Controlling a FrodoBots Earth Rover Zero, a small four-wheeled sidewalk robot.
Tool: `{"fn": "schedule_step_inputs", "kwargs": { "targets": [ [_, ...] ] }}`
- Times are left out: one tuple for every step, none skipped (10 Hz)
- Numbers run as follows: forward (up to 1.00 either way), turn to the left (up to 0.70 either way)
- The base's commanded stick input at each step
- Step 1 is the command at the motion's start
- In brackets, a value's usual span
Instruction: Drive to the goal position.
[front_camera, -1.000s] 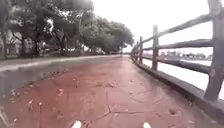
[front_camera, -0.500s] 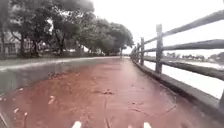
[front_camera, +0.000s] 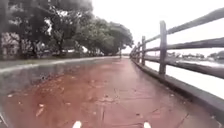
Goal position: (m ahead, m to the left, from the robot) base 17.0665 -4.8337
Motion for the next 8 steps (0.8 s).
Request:
{"fn": "schedule_step_inputs", "kwargs": {
  "targets": [
    [0.5,0.09],
    [0.5,0.16],
    [0.5,0.09],
    [0.5,0.0],
    [0.5,0.34],
    [0.5,0.5],
    [0.5,0.5],
    [0.5,0.12]
  ]
}}
